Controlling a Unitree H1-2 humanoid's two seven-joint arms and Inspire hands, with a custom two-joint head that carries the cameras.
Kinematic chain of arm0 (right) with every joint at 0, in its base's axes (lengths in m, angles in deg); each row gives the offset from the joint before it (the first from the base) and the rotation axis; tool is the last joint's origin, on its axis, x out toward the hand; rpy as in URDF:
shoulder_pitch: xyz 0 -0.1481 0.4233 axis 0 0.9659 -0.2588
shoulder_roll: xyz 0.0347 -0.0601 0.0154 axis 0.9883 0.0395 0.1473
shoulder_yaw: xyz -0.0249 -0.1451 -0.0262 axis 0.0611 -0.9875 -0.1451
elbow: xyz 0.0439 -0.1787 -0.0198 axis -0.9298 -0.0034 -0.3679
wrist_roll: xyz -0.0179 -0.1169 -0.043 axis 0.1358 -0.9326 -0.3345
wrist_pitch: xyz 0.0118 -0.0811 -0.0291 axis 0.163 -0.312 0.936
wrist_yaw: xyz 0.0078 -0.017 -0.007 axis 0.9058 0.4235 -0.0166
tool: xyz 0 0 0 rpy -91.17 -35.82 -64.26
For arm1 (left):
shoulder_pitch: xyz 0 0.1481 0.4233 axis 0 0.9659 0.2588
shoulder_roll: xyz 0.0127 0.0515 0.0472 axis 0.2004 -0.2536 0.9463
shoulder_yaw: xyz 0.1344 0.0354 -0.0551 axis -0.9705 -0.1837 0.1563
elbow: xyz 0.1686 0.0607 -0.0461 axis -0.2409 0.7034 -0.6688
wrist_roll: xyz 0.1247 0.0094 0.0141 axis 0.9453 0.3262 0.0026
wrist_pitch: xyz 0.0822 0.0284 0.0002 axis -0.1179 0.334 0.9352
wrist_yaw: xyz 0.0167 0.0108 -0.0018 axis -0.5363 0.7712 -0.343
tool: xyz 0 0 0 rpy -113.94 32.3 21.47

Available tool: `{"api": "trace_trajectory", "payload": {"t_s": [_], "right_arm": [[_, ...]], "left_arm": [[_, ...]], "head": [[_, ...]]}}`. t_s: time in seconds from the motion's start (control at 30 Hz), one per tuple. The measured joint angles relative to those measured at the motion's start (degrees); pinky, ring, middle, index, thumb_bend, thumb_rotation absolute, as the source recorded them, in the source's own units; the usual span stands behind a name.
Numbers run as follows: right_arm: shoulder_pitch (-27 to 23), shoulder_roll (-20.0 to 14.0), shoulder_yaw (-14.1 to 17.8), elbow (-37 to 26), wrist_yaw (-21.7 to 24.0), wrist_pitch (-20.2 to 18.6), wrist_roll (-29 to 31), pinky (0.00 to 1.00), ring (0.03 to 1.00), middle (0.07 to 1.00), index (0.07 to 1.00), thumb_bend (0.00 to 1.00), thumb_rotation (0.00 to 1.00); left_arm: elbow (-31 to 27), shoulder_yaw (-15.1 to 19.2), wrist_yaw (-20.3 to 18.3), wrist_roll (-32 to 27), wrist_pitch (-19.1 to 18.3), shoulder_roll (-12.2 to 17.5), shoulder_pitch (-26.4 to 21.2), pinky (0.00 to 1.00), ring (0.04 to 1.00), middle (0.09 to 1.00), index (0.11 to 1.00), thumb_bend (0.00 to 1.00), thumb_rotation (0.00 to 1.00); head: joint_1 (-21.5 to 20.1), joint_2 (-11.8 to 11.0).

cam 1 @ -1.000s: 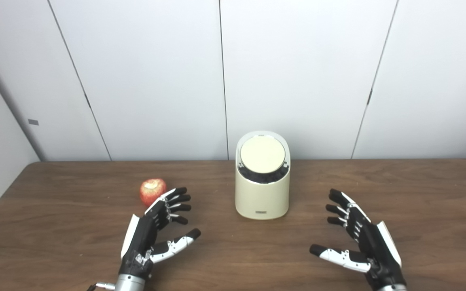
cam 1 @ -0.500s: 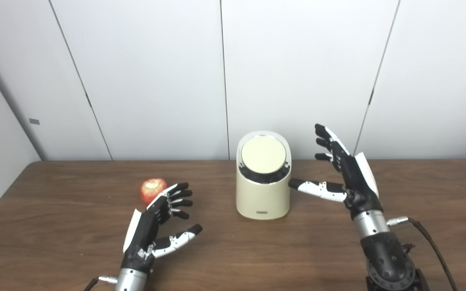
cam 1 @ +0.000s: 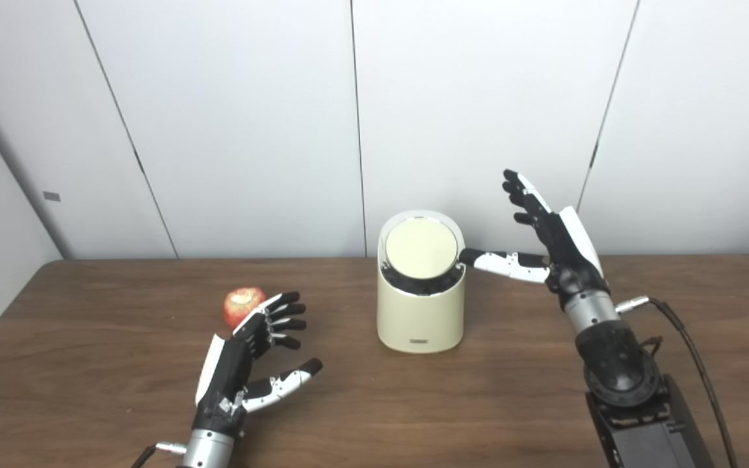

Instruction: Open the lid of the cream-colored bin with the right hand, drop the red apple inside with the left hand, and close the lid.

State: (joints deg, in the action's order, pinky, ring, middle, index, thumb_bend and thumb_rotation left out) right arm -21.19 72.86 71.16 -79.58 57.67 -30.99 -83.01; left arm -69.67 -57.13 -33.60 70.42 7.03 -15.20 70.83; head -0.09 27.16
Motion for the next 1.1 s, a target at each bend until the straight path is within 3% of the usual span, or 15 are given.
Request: {"api": "trace_trajectory", "payload": {"t_s": [0.2,0.37,0.73,0.97,1.1], "right_arm": [[-2.64,-0.11,-3.52,-0.08,2.57,-5.29,-3.15,0.70,0.887,0.945,0.959,0.85,0.39],[-5.55,-0.08,-4.45,1.17,2.89,-5.81,-4.52,0.72,0.880,0.945,0.943,0.86,0.32],[-7.58,1.21,-7.38,6.09,2.85,-5.95,-7.57,0.72,0.889,0.933,0.933,0.91,0.35],[-9.04,1.13,-7.76,7.96,2.83,-5.94,-9.07,0.82,0.924,0.936,0.932,0.91,0.35],[-9.54,1.12,-8.49,8.08,2.84,-5.92,-10.26,0.79,0.913,0.928,0.930,0.90,0.35]], "left_arm": [[0.17,-0.10,0.03,0.27,0.74,-0.01,-0.15,0.59,0.710,0.772,0.831,0.62,0.00],[0.14,-0.13,0.14,1.00,0.76,-0.14,-0.20,0.58,0.709,0.775,0.831,0.62,0.00],[0.13,-0.02,0.21,1.66,0.76,-0.45,-0.31,0.58,0.704,0.771,0.824,0.64,0.00],[0.12,0.04,0.22,1.74,0.76,-0.51,-0.31,0.57,0.697,0.767,0.821,0.63,0.00],[0.11,0.08,0.23,1.74,0.76,-0.54,-0.31,0.57,0.699,0.772,0.823,0.63,0.00]], "head": [[0.18,0.26],[0.35,0.44],[0.53,0.70],[0.79,1.14],[0.79,1.14]]}}
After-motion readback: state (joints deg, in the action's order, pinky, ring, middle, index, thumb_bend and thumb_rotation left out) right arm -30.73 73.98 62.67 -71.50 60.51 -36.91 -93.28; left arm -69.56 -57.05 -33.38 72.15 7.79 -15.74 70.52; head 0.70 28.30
